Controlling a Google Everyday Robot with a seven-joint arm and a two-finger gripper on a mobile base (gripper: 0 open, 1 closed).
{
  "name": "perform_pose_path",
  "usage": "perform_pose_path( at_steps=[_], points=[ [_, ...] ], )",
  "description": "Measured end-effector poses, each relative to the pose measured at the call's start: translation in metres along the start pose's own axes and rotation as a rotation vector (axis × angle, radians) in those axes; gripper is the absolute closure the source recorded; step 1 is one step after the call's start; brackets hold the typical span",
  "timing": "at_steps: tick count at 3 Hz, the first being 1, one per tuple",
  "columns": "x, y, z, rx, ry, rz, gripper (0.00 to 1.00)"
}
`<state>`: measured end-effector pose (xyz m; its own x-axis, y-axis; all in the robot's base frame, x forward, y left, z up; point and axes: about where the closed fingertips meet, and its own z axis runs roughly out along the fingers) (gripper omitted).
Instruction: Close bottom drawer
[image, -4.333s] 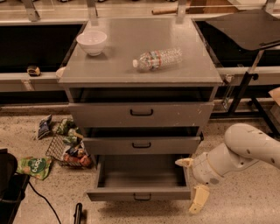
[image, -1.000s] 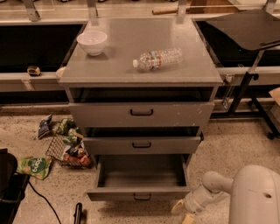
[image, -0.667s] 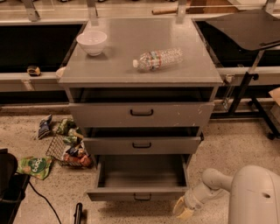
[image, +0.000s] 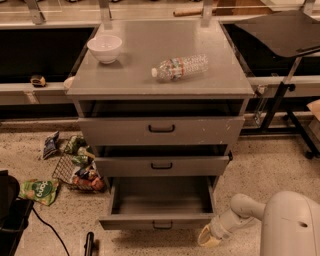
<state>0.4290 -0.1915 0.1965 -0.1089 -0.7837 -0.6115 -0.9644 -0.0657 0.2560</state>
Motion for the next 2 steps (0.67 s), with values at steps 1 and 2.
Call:
perform_pose_path(
  at_steps=[1, 2],
  points=[
    [0.012, -0.020, 0.008, 0.065, 0.019, -0.052, 1.00],
    [0.019, -0.041, 0.009, 0.107, 0.032, -0.076, 0.82]
  ],
)
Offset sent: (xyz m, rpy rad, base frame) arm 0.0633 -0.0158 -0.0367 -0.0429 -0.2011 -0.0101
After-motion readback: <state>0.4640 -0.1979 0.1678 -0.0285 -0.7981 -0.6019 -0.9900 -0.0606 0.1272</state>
